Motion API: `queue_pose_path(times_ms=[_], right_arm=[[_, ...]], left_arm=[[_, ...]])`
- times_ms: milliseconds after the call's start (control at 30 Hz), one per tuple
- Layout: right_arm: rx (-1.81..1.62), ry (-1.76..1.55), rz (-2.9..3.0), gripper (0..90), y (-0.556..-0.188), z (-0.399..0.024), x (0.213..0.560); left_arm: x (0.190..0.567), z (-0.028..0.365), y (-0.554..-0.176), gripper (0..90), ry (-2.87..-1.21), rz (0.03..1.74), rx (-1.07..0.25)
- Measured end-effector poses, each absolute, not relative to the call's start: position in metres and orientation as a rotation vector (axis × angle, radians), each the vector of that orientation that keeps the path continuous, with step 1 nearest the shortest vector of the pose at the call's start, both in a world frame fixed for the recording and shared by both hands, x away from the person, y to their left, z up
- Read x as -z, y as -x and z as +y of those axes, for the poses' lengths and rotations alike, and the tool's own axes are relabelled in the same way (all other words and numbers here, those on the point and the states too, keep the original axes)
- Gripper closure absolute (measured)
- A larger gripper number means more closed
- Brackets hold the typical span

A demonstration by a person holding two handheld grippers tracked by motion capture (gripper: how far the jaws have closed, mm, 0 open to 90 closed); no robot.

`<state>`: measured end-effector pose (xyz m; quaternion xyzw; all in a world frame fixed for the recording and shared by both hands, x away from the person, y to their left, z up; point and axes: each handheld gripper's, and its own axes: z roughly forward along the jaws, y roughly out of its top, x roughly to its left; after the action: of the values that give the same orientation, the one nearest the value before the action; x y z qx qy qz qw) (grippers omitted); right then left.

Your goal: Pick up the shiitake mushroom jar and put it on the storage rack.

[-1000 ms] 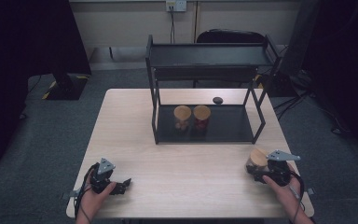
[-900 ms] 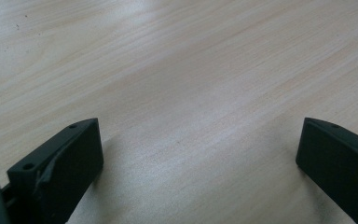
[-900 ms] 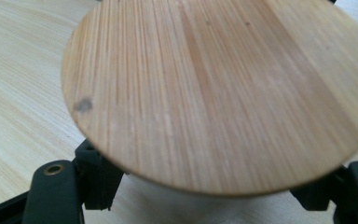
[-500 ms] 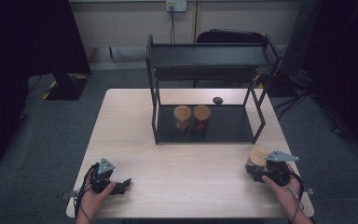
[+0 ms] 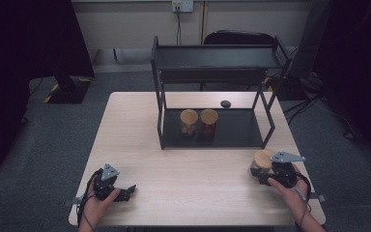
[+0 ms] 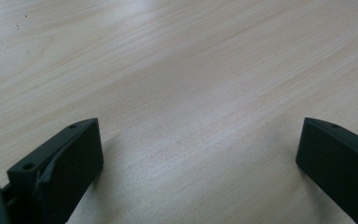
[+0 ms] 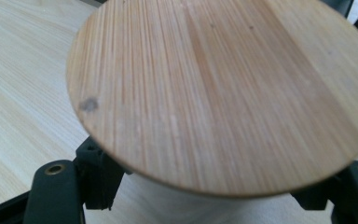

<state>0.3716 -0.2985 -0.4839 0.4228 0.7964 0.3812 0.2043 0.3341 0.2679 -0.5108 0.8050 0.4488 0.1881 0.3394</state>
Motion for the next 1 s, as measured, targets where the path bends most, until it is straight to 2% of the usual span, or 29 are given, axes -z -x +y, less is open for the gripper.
queue_pose_path(times_ms=[1000], right_arm=[[-1.063,-1.123,2.264,25.5,-0.408,-0.259,0.464]], left_arm=[[0.511,0.268,-0.334,0.2,-2.096,1.168,-0.490]])
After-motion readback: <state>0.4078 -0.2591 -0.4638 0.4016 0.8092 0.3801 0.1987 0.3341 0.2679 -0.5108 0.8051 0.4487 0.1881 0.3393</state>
